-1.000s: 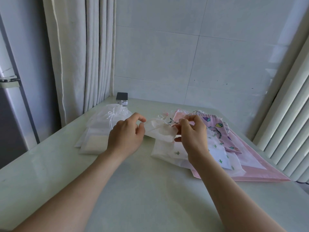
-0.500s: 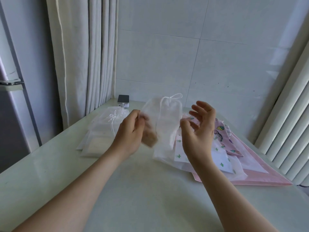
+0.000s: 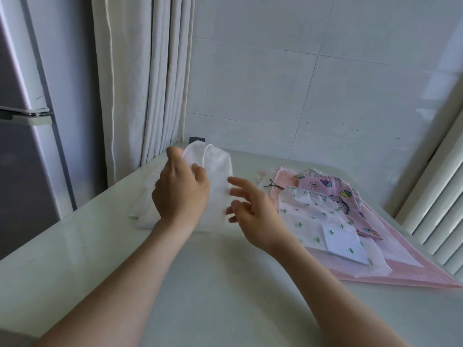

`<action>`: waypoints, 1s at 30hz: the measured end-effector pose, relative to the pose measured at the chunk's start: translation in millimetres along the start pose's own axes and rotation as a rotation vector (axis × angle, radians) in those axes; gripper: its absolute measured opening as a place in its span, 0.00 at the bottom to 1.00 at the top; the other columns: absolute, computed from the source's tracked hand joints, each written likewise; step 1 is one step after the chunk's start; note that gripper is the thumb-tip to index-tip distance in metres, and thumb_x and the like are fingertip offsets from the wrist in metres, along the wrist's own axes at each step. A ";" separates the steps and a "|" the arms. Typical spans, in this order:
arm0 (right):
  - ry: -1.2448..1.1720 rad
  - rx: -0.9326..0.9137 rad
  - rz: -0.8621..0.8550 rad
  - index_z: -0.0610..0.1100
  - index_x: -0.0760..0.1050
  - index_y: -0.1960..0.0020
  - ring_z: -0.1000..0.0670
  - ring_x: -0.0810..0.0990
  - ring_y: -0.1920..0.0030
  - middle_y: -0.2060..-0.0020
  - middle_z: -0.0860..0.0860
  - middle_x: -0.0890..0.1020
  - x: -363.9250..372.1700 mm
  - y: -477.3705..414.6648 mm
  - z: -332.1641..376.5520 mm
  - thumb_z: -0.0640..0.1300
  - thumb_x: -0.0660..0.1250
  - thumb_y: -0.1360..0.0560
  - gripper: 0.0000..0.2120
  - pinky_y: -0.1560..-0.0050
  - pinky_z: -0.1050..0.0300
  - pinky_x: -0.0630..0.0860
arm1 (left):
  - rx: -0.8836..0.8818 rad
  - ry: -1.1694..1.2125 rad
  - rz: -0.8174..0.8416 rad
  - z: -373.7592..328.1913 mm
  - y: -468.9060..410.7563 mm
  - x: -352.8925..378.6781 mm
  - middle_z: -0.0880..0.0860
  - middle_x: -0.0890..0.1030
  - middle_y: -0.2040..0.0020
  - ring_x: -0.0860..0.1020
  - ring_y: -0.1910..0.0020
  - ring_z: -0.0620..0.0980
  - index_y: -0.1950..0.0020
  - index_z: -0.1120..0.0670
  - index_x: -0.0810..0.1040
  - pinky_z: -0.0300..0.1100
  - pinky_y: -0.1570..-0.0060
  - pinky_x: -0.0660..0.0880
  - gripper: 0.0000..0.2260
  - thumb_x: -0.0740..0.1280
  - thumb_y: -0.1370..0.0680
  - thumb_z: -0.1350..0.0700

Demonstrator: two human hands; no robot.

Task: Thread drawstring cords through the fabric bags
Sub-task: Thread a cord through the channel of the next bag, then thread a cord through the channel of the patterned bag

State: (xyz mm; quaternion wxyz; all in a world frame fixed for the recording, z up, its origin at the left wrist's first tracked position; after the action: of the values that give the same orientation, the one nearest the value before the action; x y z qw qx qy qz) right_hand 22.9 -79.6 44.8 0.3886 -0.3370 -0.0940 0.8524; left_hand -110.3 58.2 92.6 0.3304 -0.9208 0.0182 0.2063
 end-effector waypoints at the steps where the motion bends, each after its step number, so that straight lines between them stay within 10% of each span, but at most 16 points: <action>1: 0.066 -0.011 0.051 0.53 0.72 0.26 0.54 0.86 0.52 0.38 0.55 0.81 8.0 0.7 0.3 0.36 0.59 0.19 0.24 0.44 0.49 0.83 | 0.010 -0.032 -0.031 5.0 -3.3 -1.9 0.58 0.80 0.44 0.77 0.52 0.61 0.38 0.57 0.69 0.51 0.58 0.67 0.10 0.64 0.18 0.56; 7: 0.276 -0.050 0.100 0.48 0.76 0.28 0.57 0.81 0.44 0.38 0.55 0.82 20.1 3.3 0.6 0.38 0.62 0.19 0.20 0.40 0.62 0.77 | 0.098 -0.256 -0.053 16.7 -11.1 7.1 0.61 0.73 0.38 0.68 0.38 0.66 0.38 0.56 0.72 0.57 0.45 0.64 0.24 0.68 0.32 0.68; 15: 0.516 -0.114 -0.044 0.47 0.80 0.36 0.48 0.81 0.44 0.45 0.50 0.83 -6.1 5.2 -1.6 0.34 0.64 0.24 0.19 0.43 0.50 0.76 | 0.352 -0.335 0.443 -7.6 34.7 76.6 0.52 0.65 0.36 0.62 0.36 0.58 0.38 0.46 0.72 0.51 0.41 0.62 0.15 0.68 0.22 0.45; 18: 0.791 0.017 -0.186 0.45 0.79 0.42 0.40 0.79 0.45 0.48 0.46 0.82 -37.7 6.5 -8.0 0.37 0.66 0.28 0.15 0.48 0.48 0.75 | 0.366 -0.444 0.566 1.6 44.9 90.4 0.52 0.61 0.37 0.61 0.37 0.59 0.38 0.46 0.72 0.50 0.41 0.62 0.17 0.67 0.26 0.53; 25: 1.085 0.438 -0.140 0.44 0.71 0.37 0.37 0.76 0.39 0.43 0.43 0.80 -88.3 20.7 -51.0 0.64 0.59 0.20 0.24 0.44 0.46 0.69 | 0.463 -0.393 0.473 -12.4 45.7 81.8 0.51 0.60 0.33 0.61 0.35 0.58 0.40 0.45 0.78 0.49 0.43 0.58 0.21 0.69 0.31 0.61; 30: 0.937 0.407 -0.231 0.44 0.72 0.53 0.38 0.79 0.43 0.48 0.44 0.82 -108.5 23.9 -31.8 0.57 0.67 0.20 0.16 0.45 0.49 0.70 | 0.689 -0.071 0.356 -44.6 60.1 72.0 0.47 0.72 0.40 0.66 0.39 0.54 0.49 0.45 0.82 0.46 0.46 0.60 0.13 0.73 0.30 0.59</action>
State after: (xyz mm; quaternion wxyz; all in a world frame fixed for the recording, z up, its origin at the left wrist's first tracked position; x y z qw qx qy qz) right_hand 80.2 -177.9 65.1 0.5380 -0.5875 0.2208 0.5626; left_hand -38.2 -8.8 59.3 0.5797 -0.7306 0.2347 0.2740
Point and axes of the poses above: each hand's wrist, its own y-axis away from the middle knuckle, its own x-axis out of the palm, z = x × y, the point moved 10 cm from there along -y, towards the middle knuckle
